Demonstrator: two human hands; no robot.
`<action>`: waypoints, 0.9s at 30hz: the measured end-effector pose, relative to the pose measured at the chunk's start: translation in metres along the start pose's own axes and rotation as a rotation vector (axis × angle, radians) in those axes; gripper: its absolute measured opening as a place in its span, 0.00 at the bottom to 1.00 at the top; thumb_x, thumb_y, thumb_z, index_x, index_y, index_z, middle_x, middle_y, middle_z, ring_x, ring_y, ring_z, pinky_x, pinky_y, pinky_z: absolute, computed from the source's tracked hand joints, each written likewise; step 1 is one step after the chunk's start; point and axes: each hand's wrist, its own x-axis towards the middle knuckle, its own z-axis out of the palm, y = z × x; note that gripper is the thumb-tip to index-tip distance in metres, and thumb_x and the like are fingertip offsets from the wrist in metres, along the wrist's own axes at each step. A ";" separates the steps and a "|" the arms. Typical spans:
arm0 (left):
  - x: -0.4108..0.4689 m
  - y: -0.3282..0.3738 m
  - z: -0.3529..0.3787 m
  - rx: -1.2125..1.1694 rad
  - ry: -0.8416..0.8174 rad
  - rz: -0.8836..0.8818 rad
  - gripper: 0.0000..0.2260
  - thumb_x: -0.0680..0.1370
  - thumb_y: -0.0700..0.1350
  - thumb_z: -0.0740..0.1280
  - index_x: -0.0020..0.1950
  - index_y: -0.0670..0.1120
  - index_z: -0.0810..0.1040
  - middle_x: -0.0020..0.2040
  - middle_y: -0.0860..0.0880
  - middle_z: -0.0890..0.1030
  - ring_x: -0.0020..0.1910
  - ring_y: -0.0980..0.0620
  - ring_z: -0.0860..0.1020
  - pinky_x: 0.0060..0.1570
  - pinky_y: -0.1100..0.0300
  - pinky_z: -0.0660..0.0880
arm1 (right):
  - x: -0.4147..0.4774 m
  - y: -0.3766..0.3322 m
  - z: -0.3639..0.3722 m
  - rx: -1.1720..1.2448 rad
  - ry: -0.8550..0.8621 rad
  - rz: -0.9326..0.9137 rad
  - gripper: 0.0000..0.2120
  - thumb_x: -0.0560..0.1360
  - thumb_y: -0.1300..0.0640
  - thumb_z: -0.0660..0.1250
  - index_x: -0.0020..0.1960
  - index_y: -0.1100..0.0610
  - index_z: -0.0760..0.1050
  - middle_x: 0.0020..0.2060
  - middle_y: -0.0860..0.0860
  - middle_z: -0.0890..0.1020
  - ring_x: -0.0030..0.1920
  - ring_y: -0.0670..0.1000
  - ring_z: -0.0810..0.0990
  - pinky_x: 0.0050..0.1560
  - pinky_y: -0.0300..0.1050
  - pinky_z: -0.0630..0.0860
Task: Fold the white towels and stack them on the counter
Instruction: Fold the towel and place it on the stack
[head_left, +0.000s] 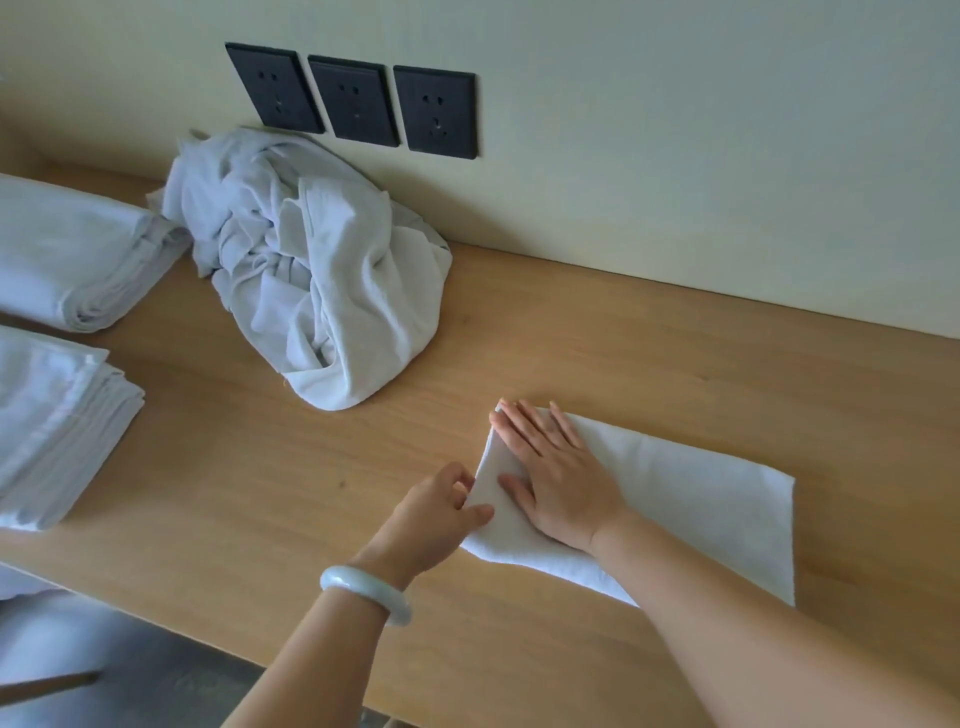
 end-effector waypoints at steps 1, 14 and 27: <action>-0.001 -0.003 -0.002 0.052 0.024 0.011 0.06 0.76 0.47 0.70 0.47 0.49 0.74 0.31 0.53 0.77 0.32 0.55 0.72 0.33 0.62 0.66 | 0.000 0.000 -0.001 -0.010 -0.006 -0.007 0.31 0.80 0.43 0.48 0.80 0.52 0.45 0.79 0.47 0.46 0.78 0.46 0.43 0.76 0.54 0.47; -0.015 -0.001 0.013 0.040 0.208 -0.054 0.06 0.75 0.46 0.70 0.47 0.46 0.75 0.42 0.50 0.79 0.36 0.50 0.77 0.34 0.59 0.73 | -0.001 -0.003 -0.004 -0.033 -0.030 -0.059 0.32 0.81 0.42 0.46 0.79 0.53 0.42 0.79 0.48 0.43 0.78 0.46 0.39 0.76 0.53 0.43; 0.044 0.003 0.064 1.005 0.137 0.743 0.26 0.83 0.56 0.41 0.81 0.52 0.45 0.81 0.51 0.44 0.79 0.52 0.41 0.77 0.48 0.44 | -0.090 -0.012 0.022 -0.004 0.164 0.554 0.31 0.80 0.45 0.47 0.78 0.60 0.54 0.78 0.54 0.53 0.78 0.51 0.48 0.75 0.56 0.50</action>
